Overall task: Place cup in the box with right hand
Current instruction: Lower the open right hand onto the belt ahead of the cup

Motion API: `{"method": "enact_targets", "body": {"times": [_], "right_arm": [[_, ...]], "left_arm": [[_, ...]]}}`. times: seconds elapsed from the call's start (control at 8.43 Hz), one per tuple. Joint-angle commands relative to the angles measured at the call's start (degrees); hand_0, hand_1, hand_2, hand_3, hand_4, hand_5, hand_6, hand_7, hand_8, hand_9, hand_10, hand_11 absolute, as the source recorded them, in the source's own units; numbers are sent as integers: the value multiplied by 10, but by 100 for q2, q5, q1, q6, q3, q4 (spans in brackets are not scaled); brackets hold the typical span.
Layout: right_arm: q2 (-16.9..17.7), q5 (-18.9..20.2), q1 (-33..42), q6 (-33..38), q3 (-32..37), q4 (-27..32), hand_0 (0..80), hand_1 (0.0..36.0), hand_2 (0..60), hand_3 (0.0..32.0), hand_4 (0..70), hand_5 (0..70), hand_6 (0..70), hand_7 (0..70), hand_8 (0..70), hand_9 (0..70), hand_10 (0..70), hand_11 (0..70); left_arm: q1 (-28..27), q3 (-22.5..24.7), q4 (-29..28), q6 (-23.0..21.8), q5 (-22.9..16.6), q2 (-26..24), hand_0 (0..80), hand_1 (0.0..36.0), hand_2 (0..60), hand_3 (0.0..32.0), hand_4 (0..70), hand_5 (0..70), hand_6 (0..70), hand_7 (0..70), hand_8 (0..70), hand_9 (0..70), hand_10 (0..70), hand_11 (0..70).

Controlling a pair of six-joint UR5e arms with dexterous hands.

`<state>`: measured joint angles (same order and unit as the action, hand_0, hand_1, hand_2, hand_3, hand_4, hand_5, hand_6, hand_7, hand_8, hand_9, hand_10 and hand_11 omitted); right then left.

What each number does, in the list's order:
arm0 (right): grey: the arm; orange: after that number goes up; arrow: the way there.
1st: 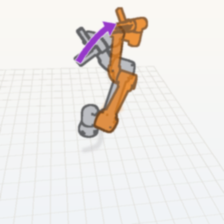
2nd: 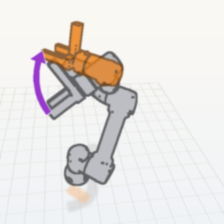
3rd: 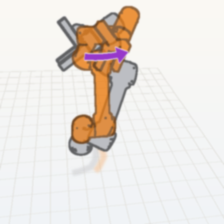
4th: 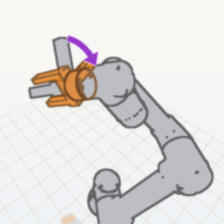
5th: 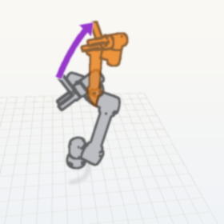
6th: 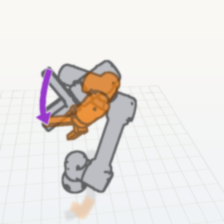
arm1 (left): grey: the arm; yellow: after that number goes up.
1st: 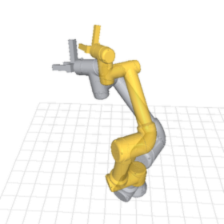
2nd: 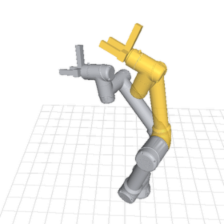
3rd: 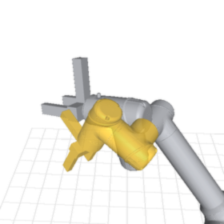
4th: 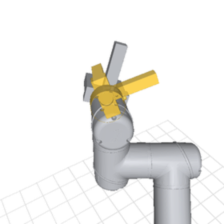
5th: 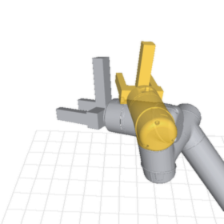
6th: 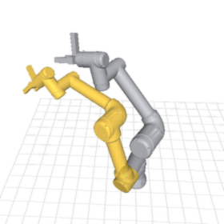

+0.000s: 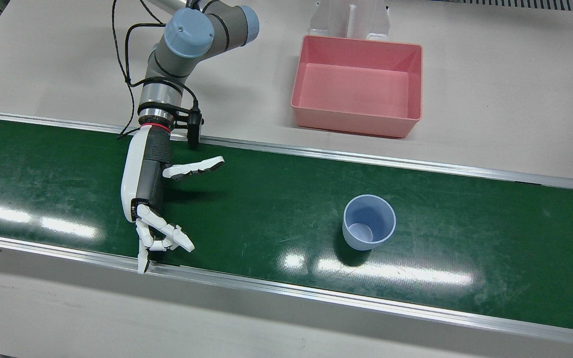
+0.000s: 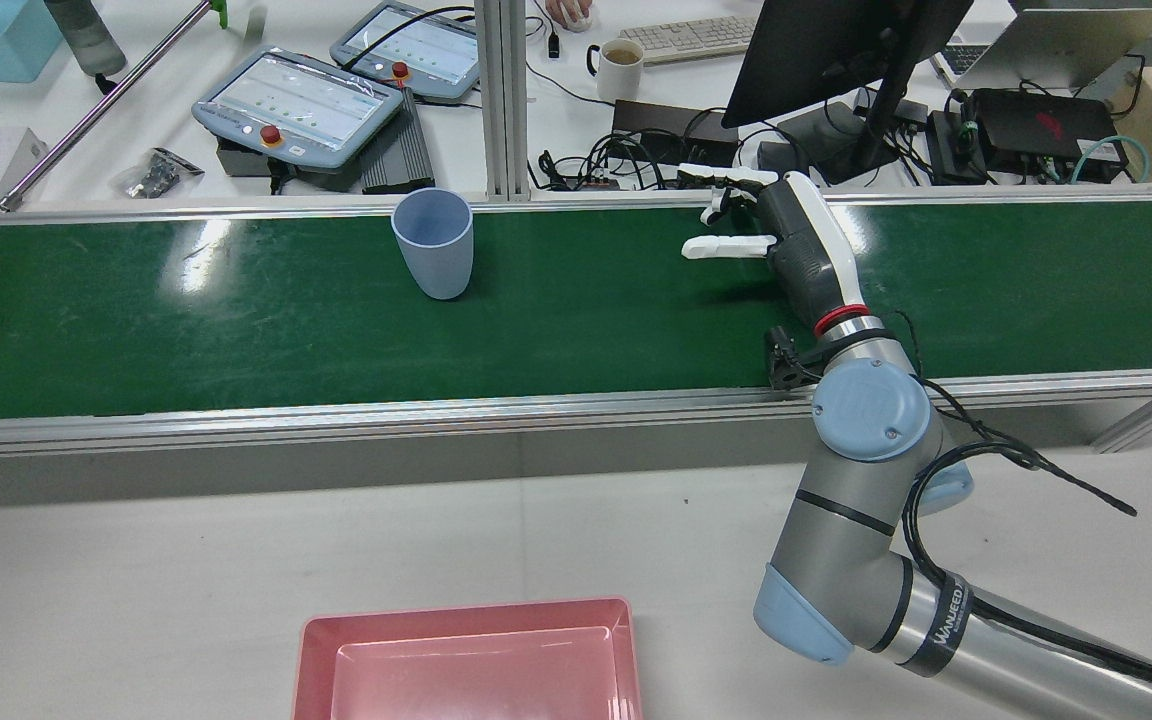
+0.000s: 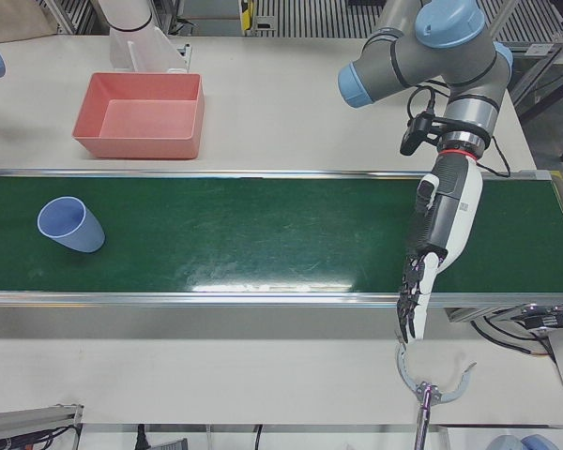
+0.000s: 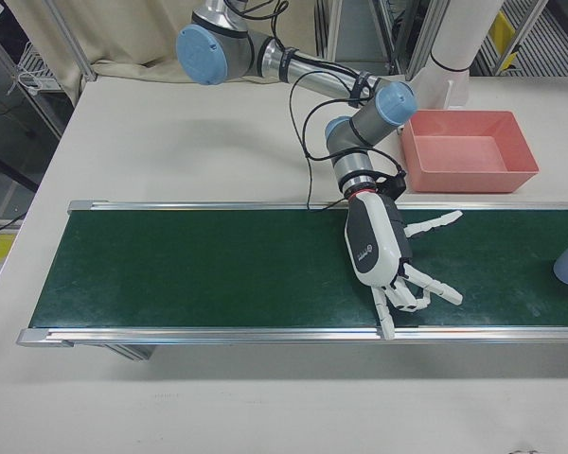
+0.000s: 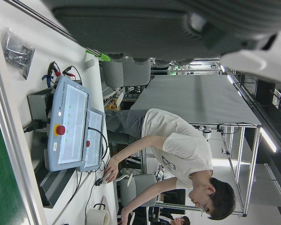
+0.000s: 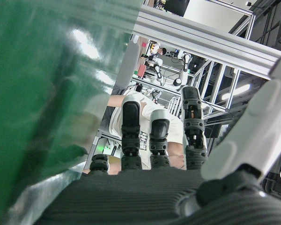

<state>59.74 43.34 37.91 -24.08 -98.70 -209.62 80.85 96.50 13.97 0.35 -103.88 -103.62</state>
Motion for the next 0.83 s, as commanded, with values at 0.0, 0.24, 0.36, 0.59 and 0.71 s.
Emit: {"method": "enact_targets", "body": {"times": [0.0,0.24,0.36,0.59,0.71], "right_arm": [[29,-9,-3,-1,9,0,444,0,0,80,328,26,274,700,293,537,45,62],[29,-9,-3,-1,9,9,444,0,0,70,349,25,274,700,296,539,48,66],[38,-9,-3,-9,9,0,443,0,0,68,353,24,274,700,295,539,49,67],[38,-9,-3,-9,9,0,441,0,0,74,346,25,274,700,295,539,48,67],[38,-9,-12,-9,9,0,434,0,0,76,334,23,272,700,292,536,34,46]], "left_arm": [[1,9,0,0,-1,0,0,0,0,0,0,0,0,0,0,0,0,0],[1,9,0,0,-1,0,0,0,0,0,0,0,0,0,0,0,0,0],[1,9,0,0,-1,0,0,0,0,0,0,0,0,0,0,0,0,0],[1,9,0,0,-1,0,0,0,0,0,0,0,0,0,0,0,0,0],[1,9,0,0,-1,0,0,0,0,0,0,0,0,0,0,0,0,0]]}}
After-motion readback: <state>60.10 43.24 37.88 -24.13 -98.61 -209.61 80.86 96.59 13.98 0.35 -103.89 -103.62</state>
